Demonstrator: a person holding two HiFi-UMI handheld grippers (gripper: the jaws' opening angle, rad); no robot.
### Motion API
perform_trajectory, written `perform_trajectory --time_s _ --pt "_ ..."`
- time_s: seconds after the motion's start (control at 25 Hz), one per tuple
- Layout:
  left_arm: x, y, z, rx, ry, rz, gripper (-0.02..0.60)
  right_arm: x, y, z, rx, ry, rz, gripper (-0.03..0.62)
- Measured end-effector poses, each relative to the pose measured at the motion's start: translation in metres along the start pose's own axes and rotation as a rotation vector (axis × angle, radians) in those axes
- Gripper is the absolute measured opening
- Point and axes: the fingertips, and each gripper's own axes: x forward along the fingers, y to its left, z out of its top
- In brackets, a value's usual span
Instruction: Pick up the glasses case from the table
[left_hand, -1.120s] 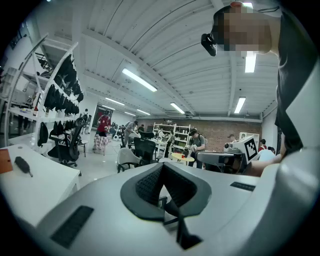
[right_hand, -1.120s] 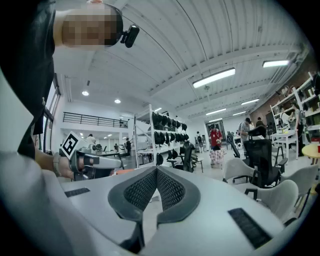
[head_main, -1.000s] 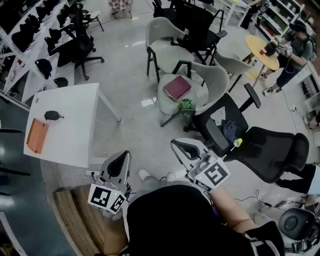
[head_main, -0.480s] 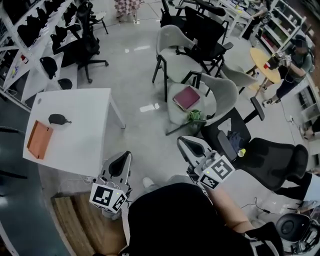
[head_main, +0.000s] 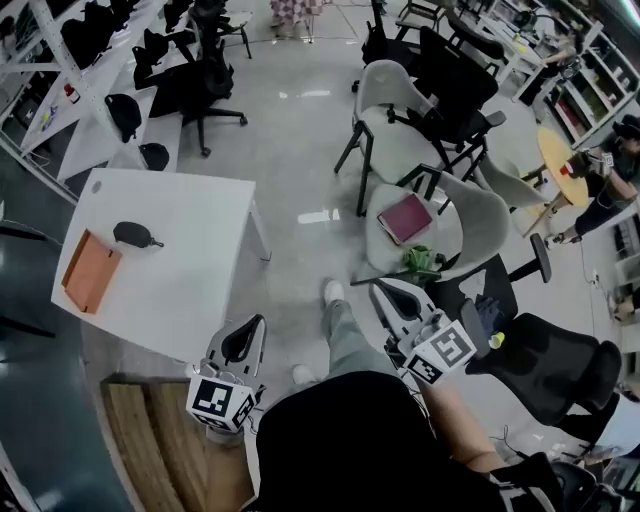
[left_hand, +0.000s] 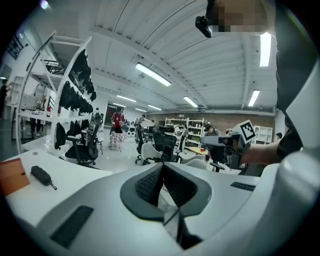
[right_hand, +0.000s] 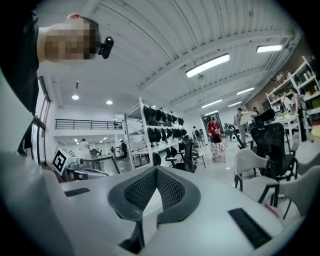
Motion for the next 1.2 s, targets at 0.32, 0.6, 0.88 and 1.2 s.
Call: perform_trajectory --time_s 0.32,0.6,0.88,1.2 --pt "0.081 0.087 0.029 -0.008 0.045 0.147 0.018 0.123 -0.088 0.031 -0.032 0.008 0.133 0.026" --pt "0.145 0.144 0.065 -0.075 0.012 0.291 0.018 0.222 -0.147 0.052 -0.018 0.054 0.296 0.026" --pt "0.171 0.178 0.068 -0.139 0.005 0.466 0.018 0.292 -0.159 0.053 -0.017 0.109 0.482 0.026" --pt "0.142 0.208 0.051 -0.215 0.018 0.621 0.019 0.347 -0.096 0.036 -0.005 0.204 0.655 0.026"
